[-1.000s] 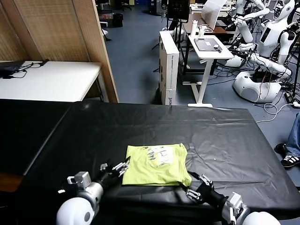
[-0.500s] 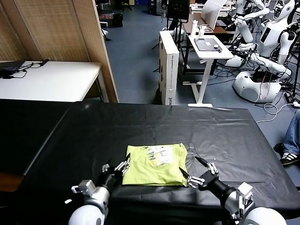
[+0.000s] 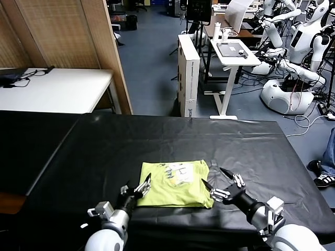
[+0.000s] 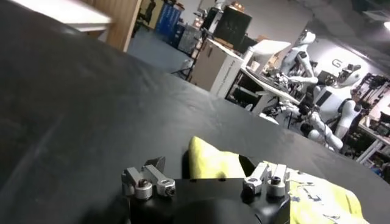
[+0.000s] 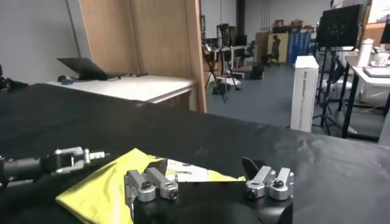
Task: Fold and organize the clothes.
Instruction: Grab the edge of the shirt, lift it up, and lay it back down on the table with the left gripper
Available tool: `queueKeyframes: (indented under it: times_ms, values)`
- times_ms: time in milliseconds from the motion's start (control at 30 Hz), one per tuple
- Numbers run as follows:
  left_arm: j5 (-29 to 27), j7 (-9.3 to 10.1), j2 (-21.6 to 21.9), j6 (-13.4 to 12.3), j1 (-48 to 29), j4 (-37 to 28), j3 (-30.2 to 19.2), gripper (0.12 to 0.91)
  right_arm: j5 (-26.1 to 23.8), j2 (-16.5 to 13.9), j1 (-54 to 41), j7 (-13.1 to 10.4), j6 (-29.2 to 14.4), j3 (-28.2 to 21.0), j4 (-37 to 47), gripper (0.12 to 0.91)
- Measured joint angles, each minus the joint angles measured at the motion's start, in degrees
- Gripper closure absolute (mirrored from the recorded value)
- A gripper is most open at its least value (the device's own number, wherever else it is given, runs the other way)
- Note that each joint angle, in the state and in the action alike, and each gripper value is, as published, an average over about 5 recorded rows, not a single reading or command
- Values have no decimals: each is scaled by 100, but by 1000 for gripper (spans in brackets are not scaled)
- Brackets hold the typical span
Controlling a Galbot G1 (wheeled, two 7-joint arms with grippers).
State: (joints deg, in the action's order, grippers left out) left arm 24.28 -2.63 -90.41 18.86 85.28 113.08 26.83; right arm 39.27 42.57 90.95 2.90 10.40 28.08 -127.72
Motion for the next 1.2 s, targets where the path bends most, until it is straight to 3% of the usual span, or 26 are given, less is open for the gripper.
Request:
queueKeyframes:
  times_ms: [333,433,567,833,900,1033,1200]
  values:
    - [45,-24,-75,-64,20,-133,-15,127,0,-4,-4,1,0,32,1,118]
    - [69,-39,-103,-50,50,-120,-15,163,-2,-3,-28,1,0,11,5,118]
    - [125,-62,-112,-10,94,-99,-12,323,-15,2,-55,0,-1,-10,16,118]
    - [487,-16,-108,167,116,-15,19,808,-65,37,-24,0,-14,-1,21,118]
    - [701,45,-87,292,99,28,57,851,-69,41,-23,-1,-20,11,30,118]
    - [986,96,63,449,26,125,199,845,-92,74,-55,-38,-32,33,93,118]
    - [1483,193,627,585,-56,299,469,849,-136,162,-140,-105,-31,27,222,118]
